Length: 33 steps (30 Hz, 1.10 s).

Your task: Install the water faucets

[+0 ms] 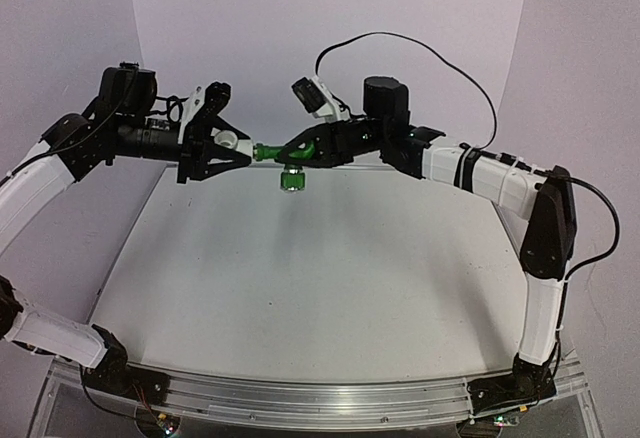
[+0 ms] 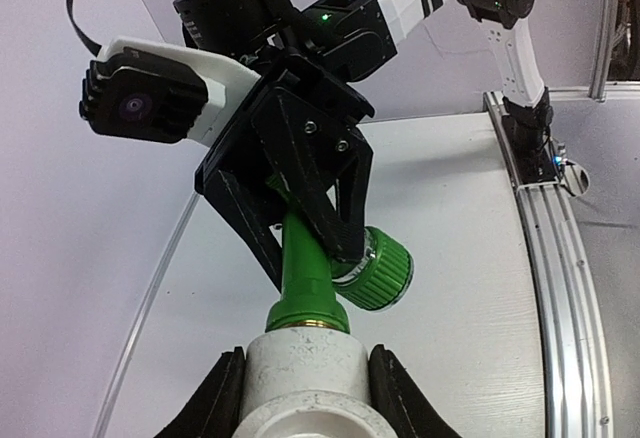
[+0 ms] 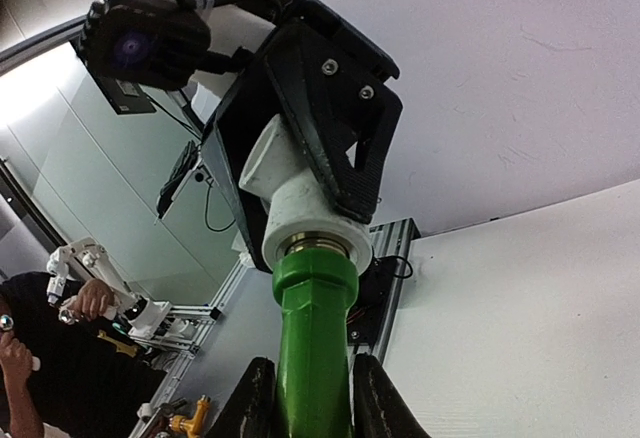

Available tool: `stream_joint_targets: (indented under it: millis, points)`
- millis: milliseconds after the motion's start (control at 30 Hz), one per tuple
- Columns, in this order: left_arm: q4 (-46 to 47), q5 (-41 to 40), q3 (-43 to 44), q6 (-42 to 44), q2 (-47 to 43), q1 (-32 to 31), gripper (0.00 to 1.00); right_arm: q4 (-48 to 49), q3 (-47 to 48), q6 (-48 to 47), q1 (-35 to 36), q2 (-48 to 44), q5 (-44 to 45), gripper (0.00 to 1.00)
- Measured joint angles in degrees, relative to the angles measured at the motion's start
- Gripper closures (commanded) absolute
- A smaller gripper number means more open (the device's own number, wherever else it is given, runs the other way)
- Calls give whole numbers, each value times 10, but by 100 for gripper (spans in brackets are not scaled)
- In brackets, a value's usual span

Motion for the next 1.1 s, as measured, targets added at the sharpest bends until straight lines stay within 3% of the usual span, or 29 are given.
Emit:
stream_joint_targets:
  millis: [533,1100]
  points:
    - [45,-149,-42,133,-41,-50,100,109,52,193,-7,60,-47,100]
    - [187,-236,-146,266,-80,-74,100,212,80,485,-17,97,-59,100]
